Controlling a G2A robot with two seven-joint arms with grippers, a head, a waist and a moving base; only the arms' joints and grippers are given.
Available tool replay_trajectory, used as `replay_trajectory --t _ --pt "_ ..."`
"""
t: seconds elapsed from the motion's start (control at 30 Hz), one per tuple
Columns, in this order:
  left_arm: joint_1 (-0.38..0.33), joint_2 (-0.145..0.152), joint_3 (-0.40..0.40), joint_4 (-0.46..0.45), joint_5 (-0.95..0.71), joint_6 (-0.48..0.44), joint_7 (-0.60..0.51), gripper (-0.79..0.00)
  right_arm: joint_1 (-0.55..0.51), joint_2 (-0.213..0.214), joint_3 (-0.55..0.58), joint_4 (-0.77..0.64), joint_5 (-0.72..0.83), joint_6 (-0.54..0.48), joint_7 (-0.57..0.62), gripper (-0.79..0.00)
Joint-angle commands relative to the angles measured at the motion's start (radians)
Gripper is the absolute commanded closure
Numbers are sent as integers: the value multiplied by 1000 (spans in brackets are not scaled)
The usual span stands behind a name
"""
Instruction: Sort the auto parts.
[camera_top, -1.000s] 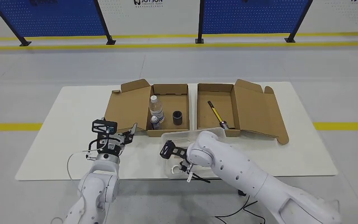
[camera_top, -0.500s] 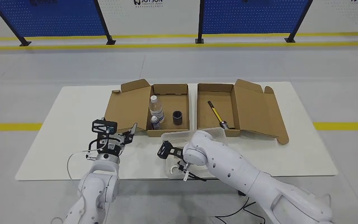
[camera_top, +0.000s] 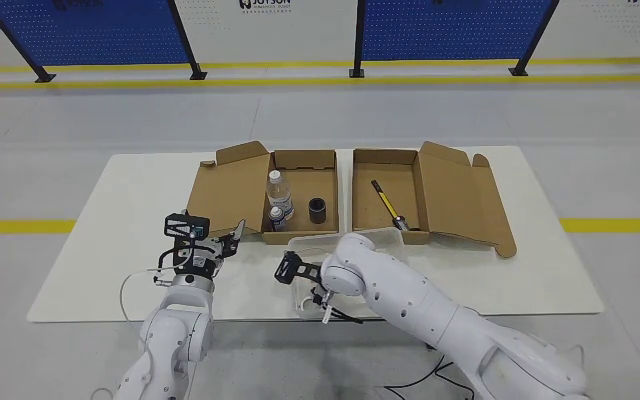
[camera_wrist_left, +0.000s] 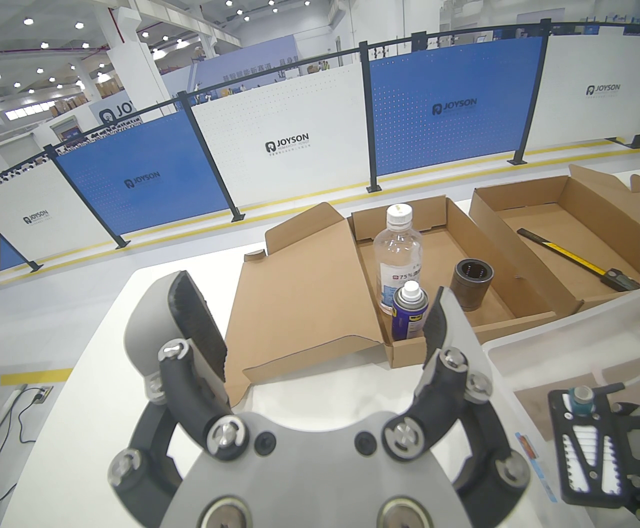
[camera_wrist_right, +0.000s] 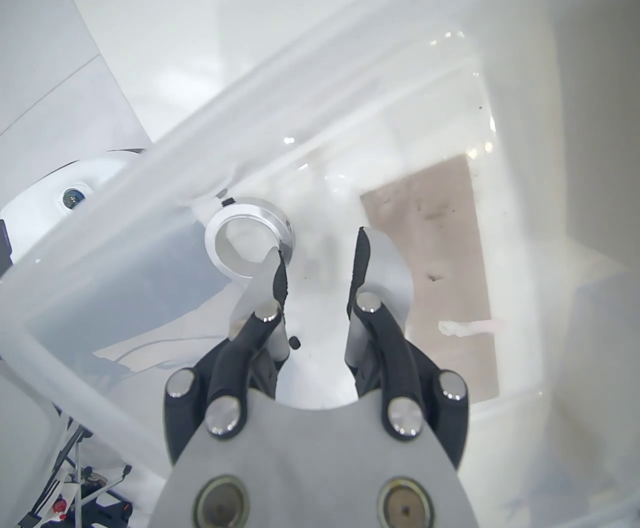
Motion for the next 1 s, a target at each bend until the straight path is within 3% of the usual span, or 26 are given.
replay_trajectory --t 0.0,0.57,0.97 --pt "0 0 0 0 0 0 0 -785 -3 -3 0 -2 -3 1 -1 -320" --pt "0 0 0 0 0 0 0 -785 -5 -23 18 62 -29 9 19 -326" --pt "0 0 0 0 0 0 0 -785 -33 39 148 45 -66 51 75 -323"
